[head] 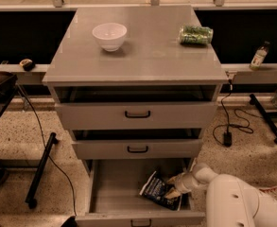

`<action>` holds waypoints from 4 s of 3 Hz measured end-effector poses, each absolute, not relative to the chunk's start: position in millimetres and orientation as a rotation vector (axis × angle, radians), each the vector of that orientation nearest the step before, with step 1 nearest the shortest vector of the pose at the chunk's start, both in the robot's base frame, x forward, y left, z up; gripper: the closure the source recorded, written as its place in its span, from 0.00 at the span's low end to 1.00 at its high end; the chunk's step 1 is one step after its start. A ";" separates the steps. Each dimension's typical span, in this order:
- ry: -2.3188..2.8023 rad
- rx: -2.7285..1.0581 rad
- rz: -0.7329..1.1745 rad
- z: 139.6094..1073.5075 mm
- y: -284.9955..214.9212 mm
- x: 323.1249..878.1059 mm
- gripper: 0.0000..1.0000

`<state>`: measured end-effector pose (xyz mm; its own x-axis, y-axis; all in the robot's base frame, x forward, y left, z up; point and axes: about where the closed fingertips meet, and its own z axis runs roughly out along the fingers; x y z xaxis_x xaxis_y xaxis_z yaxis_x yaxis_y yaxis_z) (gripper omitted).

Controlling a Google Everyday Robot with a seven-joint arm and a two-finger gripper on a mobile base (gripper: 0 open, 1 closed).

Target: Pick blue chip bag from bottom drawer and place on counter

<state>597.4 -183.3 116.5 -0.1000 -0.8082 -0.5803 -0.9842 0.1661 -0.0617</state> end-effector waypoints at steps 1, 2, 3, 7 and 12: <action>1.820 -1.637 0.536 134.1 -171.0 593.2 0.86; 1.623 -1.621 0.488 187.9 -179.7 595.2 1.00; 1.461 -1.649 0.263 291.6 -218.7 601.5 1.00; 1.194 -1.745 -0.250 513.6 -227.4 476.7 1.00; 0.457 -2.017 -0.561 876.6 -119.9 513.0 1.00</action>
Offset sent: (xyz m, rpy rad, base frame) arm -0.1064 0.0526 0.2020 0.4055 -0.3362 0.3243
